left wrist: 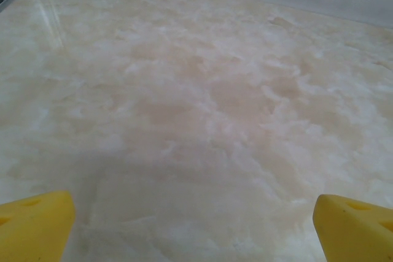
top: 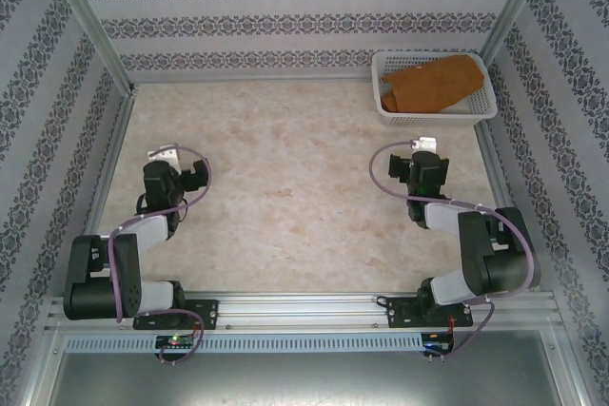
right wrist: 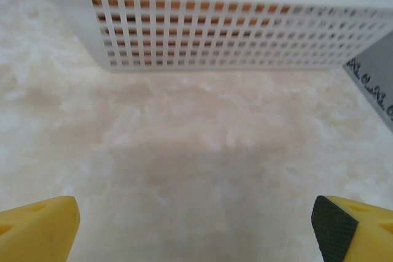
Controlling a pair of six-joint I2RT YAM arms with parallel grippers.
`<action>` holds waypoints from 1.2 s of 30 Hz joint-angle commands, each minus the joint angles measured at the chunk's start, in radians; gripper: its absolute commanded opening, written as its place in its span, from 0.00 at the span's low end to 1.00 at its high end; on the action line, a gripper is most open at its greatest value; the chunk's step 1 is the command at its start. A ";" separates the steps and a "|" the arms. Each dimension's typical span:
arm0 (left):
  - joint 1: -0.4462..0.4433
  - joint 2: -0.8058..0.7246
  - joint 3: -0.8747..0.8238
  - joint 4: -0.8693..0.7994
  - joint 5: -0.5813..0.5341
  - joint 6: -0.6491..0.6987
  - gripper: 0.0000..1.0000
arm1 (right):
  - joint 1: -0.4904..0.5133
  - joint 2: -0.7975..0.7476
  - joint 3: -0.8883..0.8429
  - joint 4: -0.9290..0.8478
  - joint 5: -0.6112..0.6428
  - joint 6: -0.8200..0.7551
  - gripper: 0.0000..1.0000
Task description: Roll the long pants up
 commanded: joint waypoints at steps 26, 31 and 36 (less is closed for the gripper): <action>-0.100 0.235 0.030 0.234 -0.074 0.153 1.00 | -0.023 0.045 -0.088 0.302 -0.054 0.007 0.98; -0.100 0.236 0.031 0.231 -0.073 0.152 1.00 | -0.024 0.043 -0.088 0.301 -0.054 0.007 0.98; -0.100 0.235 0.032 0.232 -0.073 0.153 1.00 | -0.024 0.045 -0.089 0.301 -0.054 0.007 0.98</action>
